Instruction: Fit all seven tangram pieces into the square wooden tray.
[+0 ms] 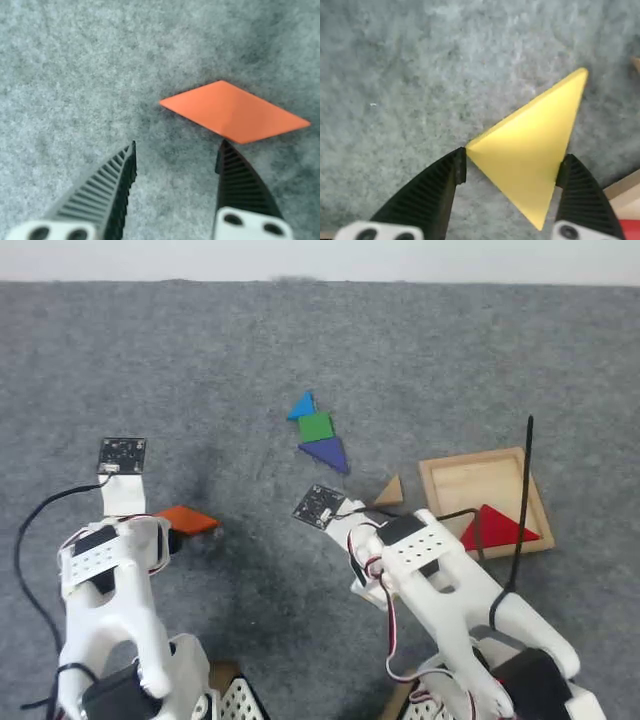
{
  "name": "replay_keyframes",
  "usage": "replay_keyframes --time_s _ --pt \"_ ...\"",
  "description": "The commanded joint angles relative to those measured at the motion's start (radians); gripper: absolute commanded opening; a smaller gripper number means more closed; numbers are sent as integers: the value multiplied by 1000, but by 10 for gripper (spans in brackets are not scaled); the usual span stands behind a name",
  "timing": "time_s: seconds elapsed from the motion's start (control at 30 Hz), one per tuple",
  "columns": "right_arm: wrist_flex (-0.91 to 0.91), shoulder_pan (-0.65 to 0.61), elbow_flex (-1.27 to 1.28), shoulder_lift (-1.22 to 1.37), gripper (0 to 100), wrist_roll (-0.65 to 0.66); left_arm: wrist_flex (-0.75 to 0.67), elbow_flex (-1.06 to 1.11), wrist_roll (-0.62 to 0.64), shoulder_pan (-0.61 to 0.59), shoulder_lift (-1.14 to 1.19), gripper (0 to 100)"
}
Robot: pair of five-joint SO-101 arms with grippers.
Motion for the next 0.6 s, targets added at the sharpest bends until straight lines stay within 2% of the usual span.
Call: replay_keyframes --time_s 0.0,0.13,0.3,0.33,0.43,0.57 --pt "-13 -12 15 10 284 -26 -21 -16 -11 0 2 248" --pt "-12 -15 0 36 255 -75 -21 -16 -11 0 2 248" --pt "-21 -10 0 28 15 -106 -21 -16 -11 0 2 248" --pt "-25 -10 -2 28 2 -117 -21 -16 -11 0 2 248" --pt "-36 8 -8 28 47 -130 -21 -16 -12 0 2 248" --pt "-36 200 -80 31 22 -198 -21 -15 -12 0 2 248"
